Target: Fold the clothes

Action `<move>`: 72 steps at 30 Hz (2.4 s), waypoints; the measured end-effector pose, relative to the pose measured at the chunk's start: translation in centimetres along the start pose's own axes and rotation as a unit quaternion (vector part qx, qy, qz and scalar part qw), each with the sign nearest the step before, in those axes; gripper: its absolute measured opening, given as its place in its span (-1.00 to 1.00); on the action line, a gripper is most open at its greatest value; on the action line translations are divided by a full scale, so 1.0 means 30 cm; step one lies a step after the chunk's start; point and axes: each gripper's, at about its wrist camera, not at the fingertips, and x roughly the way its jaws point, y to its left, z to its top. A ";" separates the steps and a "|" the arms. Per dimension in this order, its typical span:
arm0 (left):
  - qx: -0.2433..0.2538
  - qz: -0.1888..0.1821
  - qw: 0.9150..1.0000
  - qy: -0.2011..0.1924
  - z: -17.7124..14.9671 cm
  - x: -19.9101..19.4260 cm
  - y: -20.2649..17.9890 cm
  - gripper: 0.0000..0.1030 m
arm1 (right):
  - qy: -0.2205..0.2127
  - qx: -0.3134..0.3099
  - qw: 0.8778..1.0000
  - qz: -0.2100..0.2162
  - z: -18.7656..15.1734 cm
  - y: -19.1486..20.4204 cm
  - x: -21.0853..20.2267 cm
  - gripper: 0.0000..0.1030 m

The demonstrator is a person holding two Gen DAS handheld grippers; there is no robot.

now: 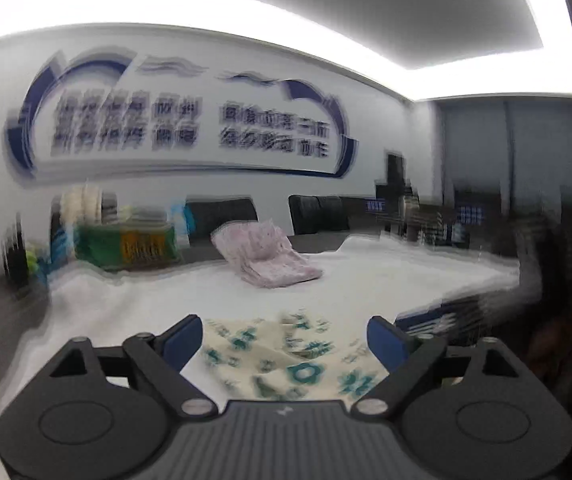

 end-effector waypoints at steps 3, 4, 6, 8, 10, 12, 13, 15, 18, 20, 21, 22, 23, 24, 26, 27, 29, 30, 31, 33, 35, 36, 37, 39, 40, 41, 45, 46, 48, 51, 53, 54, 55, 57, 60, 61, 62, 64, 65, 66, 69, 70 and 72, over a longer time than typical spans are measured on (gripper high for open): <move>-0.036 -0.028 0.999 0.005 -0.037 0.013 0.026 0.77 | -0.006 -0.010 1.000 0.013 -0.002 -0.022 -0.038 0.41; -0.026 -0.029 0.999 0.002 -0.050 0.010 0.021 0.77 | -0.007 -0.016 1.000 0.021 -0.004 -0.033 -0.055 0.41; -0.003 -0.038 0.999 0.002 -0.078 0.009 0.004 0.77 | -0.014 -0.041 0.998 0.051 -0.019 -0.061 -0.108 0.41; 0.019 -0.051 0.998 0.013 -0.086 0.027 -0.017 0.77 | -0.018 -0.077 0.994 0.081 -0.042 -0.080 -0.157 0.41; 0.032 -0.047 0.998 0.030 -0.087 0.065 -0.030 0.77 | -0.012 -0.116 0.989 0.092 -0.056 -0.082 -0.175 0.41; 0.002 -0.025 0.998 0.055 -0.085 0.119 -0.025 0.70 | -0.020 -0.137 0.987 0.082 -0.051 -0.081 -0.166 0.41; -0.020 -0.015 0.997 0.068 -0.087 0.146 -0.021 0.58 | -0.021 -0.131 0.988 0.082 -0.040 -0.084 -0.154 0.40; -0.072 0.003 0.993 0.098 -0.092 0.191 0.004 0.17 | -0.009 -0.099 0.992 0.083 -0.017 -0.100 -0.102 0.26; -0.143 0.041 0.981 0.123 -0.110 0.206 0.040 -0.10 | 0.030 -0.043 0.997 0.049 -0.008 -0.125 -0.009 -0.08; -0.180 0.046 0.977 0.104 -0.118 0.182 0.047 -0.10 | 0.040 0.011 0.998 0.041 -0.012 -0.154 0.010 -0.08; -0.199 0.048 0.974 0.094 -0.123 0.170 0.051 -0.11 | 0.040 0.040 0.997 0.047 -0.014 -0.171 0.007 -0.10; -0.216 0.048 0.971 0.089 -0.127 0.168 0.052 -0.24 | 0.039 0.065 0.995 0.059 -0.016 -0.182 0.007 -0.15; -0.231 0.046 0.968 0.087 -0.130 0.176 0.051 -0.44 | 0.039 0.089 0.993 0.072 -0.018 -0.193 0.008 -0.50; -0.246 0.044 0.965 0.085 -0.132 0.184 0.050 -0.75 | 0.038 0.113 0.989 0.085 -0.020 -0.204 0.008 -0.80; -0.271 0.044 0.958 0.076 -0.133 0.188 0.052 -0.75 | 0.035 0.139 0.985 0.101 -0.016 -0.210 0.019 -0.85; -0.276 0.048 0.957 0.075 -0.137 0.188 0.057 -0.75 | 0.035 0.144 0.984 0.103 -0.016 -0.215 0.030 -0.85; -0.284 0.046 0.955 0.074 -0.155 0.195 0.069 -0.74 | 0.036 0.152 0.982 0.105 -0.016 -0.225 0.052 -0.85; -0.288 0.043 0.954 0.072 -0.161 0.192 0.073 -0.74 | 0.037 0.156 0.981 0.107 -0.016 -0.230 0.063 -0.85; -0.289 0.044 0.954 0.070 -0.163 0.187 0.073 -0.71 | 0.049 0.152 0.982 0.098 -0.026 -0.233 0.079 -0.84; -0.289 0.047 0.954 0.064 -0.162 0.171 0.073 -0.63 | 0.056 0.130 0.986 0.087 -0.041 -0.212 0.085 -0.82; -0.279 0.054 0.957 0.048 -0.148 0.135 0.075 -0.28 | 0.044 0.094 0.992 0.073 -0.030 -0.183 0.056 -0.65; -0.260 0.057 0.963 0.039 -0.136 0.110 0.069 -0.07 | 0.033 0.068 0.995 0.062 -0.020 -0.172 0.030 -0.35; -0.223 0.061 0.973 0.029 -0.119 0.079 0.055 0.04 | 0.021 0.041 0.998 0.051 -0.010 -0.161 0.003 -0.13; -0.129 0.051 0.990 0.017 -0.098 0.022 0.014 0.28 | -0.019 -0.043 0.997 0.055 -0.005 -0.139 -0.078 0.00; -0.074 0.037 0.996 0.018 -0.098 -0.003 -0.015 0.43 | -0.032 -0.087 0.993 0.069 -0.011 -0.128 -0.116 0.19; -0.031 0.024 0.999 0.019 -0.104 -0.023 -0.039 0.45 | -0.038 -0.131 0.987 0.090 -0.025 -0.117 -0.152 0.32; 0.030 -0.025 0.998 0.050 -0.159 -0.039 -0.103 0.45 | 0.015 -0.208 0.968 0.141 -0.099 -0.104 -0.198 0.52; 0.036 -0.029 0.997 0.059 -0.170 -0.029 -0.115 0.42 | 0.026 -0.203 0.968 0.144 -0.116 -0.107 -0.192 0.50; 0.059 -0.027 0.996 0.067 -0.183 -0.007 -0.133 0.32 | 0.037 -0.196 0.969 0.145 -0.135 -0.109 -0.167 0.36; 0.081 -0.024 0.993 0.084 -0.188 0.023 -0.136 -0.09 | 0.037 -0.187 0.971 0.147 -0.140 -0.106 -0.118 -0.19; 0.083 -0.038 0.991 0.097 -0.187 0.035 -0.118 -0.37 | 0.034 -0.174 0.970 0.168 -0.130 -0.117 -0.105 -0.55; 0.078 -0.048 0.991 0.101 -0.188 0.040 -0.101 -0.44 | 0.036 -0.175 0.968 0.174 -0.129 -0.119 -0.098 -0.61; 0.067 -0.058 0.991 0.105 -0.185 0.045 -0.078 -0.58 | 0.037 -0.176 0.967 0.179 -0.127 -0.121 -0.091 -0.72; 0.043 -0.074 0.990 0.113 -0.170 0.044 -0.057 -0.68 | 0.038 -0.162 0.966 0.196 -0.121 -0.134 -0.098 -0.86; 0.028 -0.100 0.988 0.111 -0.155 0.018 -0.051 -0.75 | 0.037 -0.143 0.965 0.217 -0.110 -0.151 -0.113 -0.91; 0.022 -0.110 0.988 0.110 -0.151 0.006 -0.051 -0.76 | 0.036 -0.141 0.965 0.219 -0.106 -0.154 -0.119 -0.92; 0.016 -0.118 0.987 0.109 -0.147 -0.008 -0.052 -0.76 | 0.037 -0.140 0.963 0.226 -0.102 -0.158 -0.130 -0.92; 0.003 -0.135 0.985 0.106 -0.140 -0.039 -0.055 -0.76 | 0.037 -0.138 0.959 0.244 -0.090 -0.159 -0.154 -0.93; -0.003 -0.144 0.984 0.103 -0.140 -0.059 -0.059 -0.76 | 0.039 -0.140 0.956 0.254 -0.084 -0.155 -0.174 -0.93; -0.006 -0.147 0.984 0.103 -0.143 -0.072 -0.064 -0.76 | 0.041 -0.143 0.953 0.264 -0.078 -0.151 -0.195 -0.93; -0.016 -0.138 0.985 0.107 -0.162 -0.066 -0.065 -0.75 | 0.047 -0.164 0.950 0.263 -0.072 -0.132 -0.247 -0.92; -0.024 -0.134 0.985 0.108 -0.170 -0.055 -0.060 -0.75 | 0.049 -0.174 0.951 0.250 -0.072 -0.125 -0.256 -0.87; -0.040 -0.136 0.985 0.101 -0.176 -0.045 -0.047 -0.76 | 0.052 -0.196 0.954 0.222 -0.070 -0.118 -0.266 -0.24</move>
